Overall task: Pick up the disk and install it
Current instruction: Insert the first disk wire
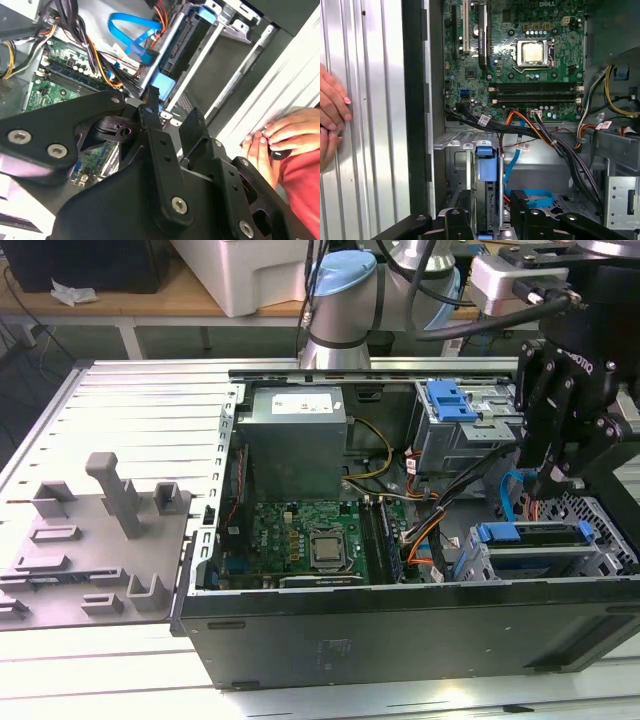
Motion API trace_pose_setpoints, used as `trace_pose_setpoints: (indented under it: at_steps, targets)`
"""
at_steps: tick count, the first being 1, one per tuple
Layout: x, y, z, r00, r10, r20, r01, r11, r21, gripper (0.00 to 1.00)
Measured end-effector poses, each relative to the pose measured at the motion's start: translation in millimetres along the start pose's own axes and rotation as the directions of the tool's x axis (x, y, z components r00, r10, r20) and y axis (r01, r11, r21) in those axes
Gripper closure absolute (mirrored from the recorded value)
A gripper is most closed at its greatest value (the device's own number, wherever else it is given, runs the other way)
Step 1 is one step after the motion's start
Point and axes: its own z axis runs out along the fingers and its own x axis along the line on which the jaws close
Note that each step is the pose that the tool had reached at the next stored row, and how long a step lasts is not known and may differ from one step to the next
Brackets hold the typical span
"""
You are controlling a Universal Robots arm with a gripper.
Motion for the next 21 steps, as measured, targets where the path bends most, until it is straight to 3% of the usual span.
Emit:
trace_pose_setpoints:
  at_steps: [3,6,13,16,18,21]
  targets:
    - [-4.9,-1.5,-0.3,0.9995,-0.002,-0.0318,0.002,1.0000,-0.0039,0.56]
    - [-5.8,-4.9,-0.2,0.9985,-0.002,-0.0553,0.002,0.9999,-0.0112,0.56]
    - [-7.5,-11.5,0.0,0.9947,0.005,-0.1025,-0.008,0.9996,-0.0270,0.56]
    - [-9.5,-14.6,0.2,0.9914,0.004,-0.1307,-0.010,0.9992,-0.0388,0.56]
    - [-14.1,-16.6,-0.1,0.9908,0.003,-0.1355,-0.009,0.9988,-0.0484,0.56]
    - [-24.4,-24.4,0.5,0.9908,0.000,-0.1357,-0.008,0.9982,-0.0597,0.56]
